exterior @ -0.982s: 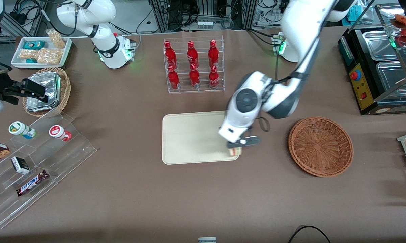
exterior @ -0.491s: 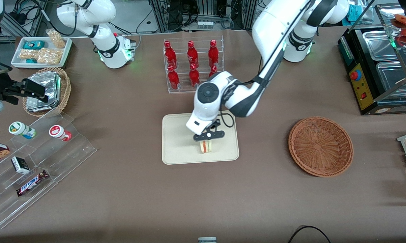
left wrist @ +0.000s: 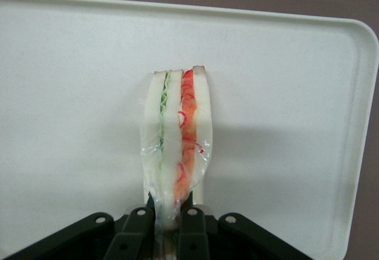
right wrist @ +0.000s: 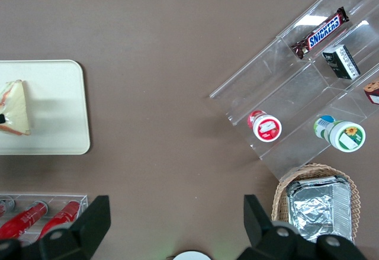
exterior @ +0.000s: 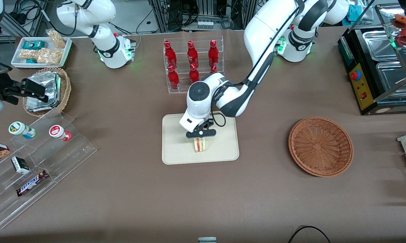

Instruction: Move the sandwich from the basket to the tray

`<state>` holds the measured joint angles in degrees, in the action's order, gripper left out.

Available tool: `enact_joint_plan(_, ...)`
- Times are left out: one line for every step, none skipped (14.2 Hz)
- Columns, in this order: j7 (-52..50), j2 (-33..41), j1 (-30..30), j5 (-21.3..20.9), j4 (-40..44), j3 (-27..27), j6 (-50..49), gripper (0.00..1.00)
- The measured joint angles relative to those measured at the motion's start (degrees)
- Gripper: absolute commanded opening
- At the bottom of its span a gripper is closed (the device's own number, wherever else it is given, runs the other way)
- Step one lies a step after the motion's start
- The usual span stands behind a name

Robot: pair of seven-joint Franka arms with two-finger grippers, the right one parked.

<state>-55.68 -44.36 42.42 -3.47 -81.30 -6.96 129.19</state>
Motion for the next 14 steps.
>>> enact_joint_plan(-0.1, -0.1, 0.0, 0.0, 0.0, 0.0, 0.2, 1.0)
enact_joint_plan(-0.4, -0.1, 0.0, 0.0, 0.1, 0.0, 0.2, 1.0)
enact_joint_plan(-1.4, 0.0, 0.0, 0.0, 0.3, 0.1, 0.2, 1.0)
enact_joint_plan(-2.4, 0.1, 0.0, 0.0, 0.7, 0.2, 0.2, 1.0)
enact_joint_plan(-3.3, 0.5, 0.0, 0.0, 1.0, 0.4, 0.1, 1.0)
enact_joint_plan(-3.7, 1.2, 0.0, 0.0, 1.3, 0.5, -0.5, 1.0)
enact_joint_plan(-3.8, 2.3, 0.0, -0.1, 1.6, 0.6, -2.1, 1.0)
enact_joint_plan(-3.8, 3.8, -0.1, -0.1, 1.9, 0.8, -4.8, 1.0)
enact_joint_plan(-3.4, 5.6, -0.1, -0.3, 2.2, 1.3, -7.9, 1.0)
enact_joint_plan(-2.5, 7.5, -0.3, -0.4, 2.2, 1.6, -10.7, 1.0)
enact_joint_plan(-1.8, 9.3, -0.7, -0.4, 2.2, 2.0, -13.5, 1.0)
enact_joint_plan(-1.7, 10.7, -1.6, -0.4, 2.1, 2.4, -16.2, 1.0)
enact_joint_plan(-1.7, 11.7, -2.8, -0.4, 2.0, 2.6, -18.7, 1.0)
enact_joint_plan(-1.5, 12.6, -4.2, -0.4, 1.8, 2.7, -20.5, 1.0)
